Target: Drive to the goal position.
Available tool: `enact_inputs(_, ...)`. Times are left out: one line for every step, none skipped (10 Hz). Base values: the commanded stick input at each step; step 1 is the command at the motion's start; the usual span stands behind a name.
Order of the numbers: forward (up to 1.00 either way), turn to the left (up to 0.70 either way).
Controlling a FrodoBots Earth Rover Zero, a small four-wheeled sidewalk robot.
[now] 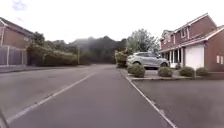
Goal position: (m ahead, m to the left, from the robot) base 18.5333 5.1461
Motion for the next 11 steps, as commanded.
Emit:
enact_inputs(1.00,0.00)
enact_inputs(1.00,0.00)
enact_inputs(1.00,0.00)
enact_inputs(1.00,0.00)
enact_inputs(1.00,0.00)
enact_inputs(1.00,0.00)
enact_inputs(1.00,0.00)
enact_inputs(1.00,0.00)
enact_inputs(1.00,0.00)
enact_inputs(1.00,0.00)
enact_inputs(1.00,0.00)
